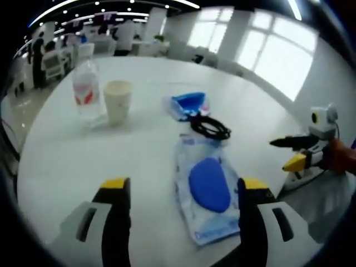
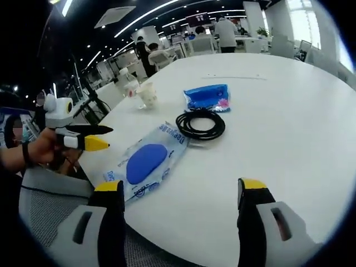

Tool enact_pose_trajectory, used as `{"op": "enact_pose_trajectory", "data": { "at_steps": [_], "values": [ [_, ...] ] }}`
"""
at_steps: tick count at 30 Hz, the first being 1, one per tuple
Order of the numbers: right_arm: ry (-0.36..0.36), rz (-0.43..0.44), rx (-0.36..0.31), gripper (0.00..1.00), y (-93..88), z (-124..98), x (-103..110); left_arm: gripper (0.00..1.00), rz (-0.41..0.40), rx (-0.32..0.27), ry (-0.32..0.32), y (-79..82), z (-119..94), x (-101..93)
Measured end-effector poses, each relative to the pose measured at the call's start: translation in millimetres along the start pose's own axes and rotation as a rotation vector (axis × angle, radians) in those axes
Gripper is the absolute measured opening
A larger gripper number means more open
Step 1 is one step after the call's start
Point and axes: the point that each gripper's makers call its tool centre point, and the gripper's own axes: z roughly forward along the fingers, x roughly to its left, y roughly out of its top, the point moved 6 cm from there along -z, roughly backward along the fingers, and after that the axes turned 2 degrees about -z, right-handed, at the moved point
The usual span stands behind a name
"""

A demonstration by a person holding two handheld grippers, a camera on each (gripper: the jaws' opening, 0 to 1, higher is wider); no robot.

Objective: Arrange the tabletop items into an orderly group along one side of the table until the central work area is clear of visible clutter.

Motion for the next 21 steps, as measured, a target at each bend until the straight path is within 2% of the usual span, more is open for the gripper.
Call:
{"op": "enact_pose_trajectory", "data": {
  "at_steps": [10, 15, 18, 21],
  "values": [
    [0.010, 0.004, 0.025, 0.80, 0.7, 3, -1, 0.75, 0.011, 0.013, -0.002, -1.4, 1, 0.0],
    [0.001, 0.004, 0.010, 0.77, 12.5, 3, -10, 0.75, 0.015, 0.018, -0.004, -2.3, 1, -1.7],
    [-0.030, 0.004, -0.041, 0.71, 24.8, 4, -19, 0.75, 0.022, 0.025, -0.002, -3.7, 1, -2.3],
    [-0.031, 0.024, -0.050, 0.71, 33.7, 6, -26, 0.75, 0.024, 0.034, 0.001, -5.6, 1, -2.3]
  ]
}}
